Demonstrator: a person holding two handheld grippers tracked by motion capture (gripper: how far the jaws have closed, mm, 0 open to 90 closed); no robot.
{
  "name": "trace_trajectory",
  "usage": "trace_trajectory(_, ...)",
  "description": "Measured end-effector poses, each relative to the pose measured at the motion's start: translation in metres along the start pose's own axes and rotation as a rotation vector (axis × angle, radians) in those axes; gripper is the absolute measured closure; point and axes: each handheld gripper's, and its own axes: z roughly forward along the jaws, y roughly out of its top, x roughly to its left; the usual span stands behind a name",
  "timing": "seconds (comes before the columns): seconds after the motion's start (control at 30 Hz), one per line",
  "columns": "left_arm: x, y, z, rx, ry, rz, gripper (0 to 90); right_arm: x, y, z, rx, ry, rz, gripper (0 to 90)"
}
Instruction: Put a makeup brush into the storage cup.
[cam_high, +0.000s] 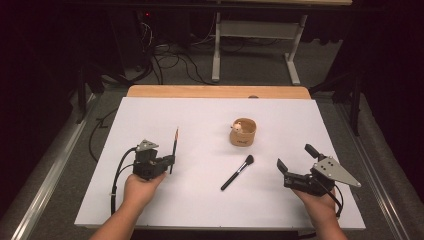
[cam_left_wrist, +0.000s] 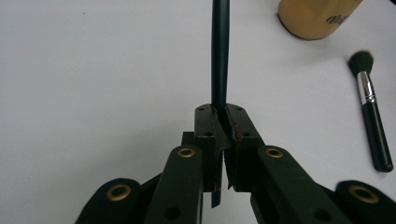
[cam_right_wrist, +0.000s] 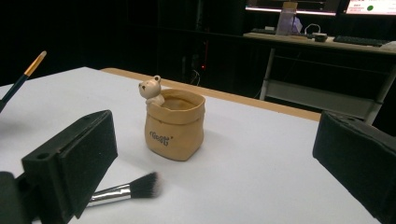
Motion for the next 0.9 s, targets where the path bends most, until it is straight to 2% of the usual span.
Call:
trace_trajectory(0.07, -0.001, -0.003, 0.0, -0.027, -0.007, -0.009, 84.6, -0.001, -0.001, 0.001, 0.002, 0.003, 0.003, 1.4)
trace_trajectory(0.27, -0.002, -0.01, 0.003, -0.067, -0.032, -0.026, 84.6, 0.0, 0.0, 0.0, 0.001, 0.0, 0.001, 1.4)
trace_trajectory(0.43, 0.004, -0.013, 0.002, -0.114, -0.045, -0.07, 84.6, 0.0, -0.001, 0.001, 0.004, 0.0, -0.003, 1.4)
trace_trajectory(0.53, 0.006, -0.015, 0.001, -0.141, -0.054, -0.067, 84.6, 0.001, -0.001, 0.002, 0.006, 0.004, -0.006, 1.4)
trace_trajectory(0.77, 0.004, -0.018, -0.001, -0.202, -0.066, -0.007, 84.6, 0.001, -0.002, 0.003, 0.01, 0.003, -0.009, 1.4)
trace_trajectory(0.9, 0.005, -0.021, -0.002, -0.23, -0.078, 0.001, 84.6, 0.003, -0.002, 0.004, 0.017, 0.004, -0.01, 1.4)
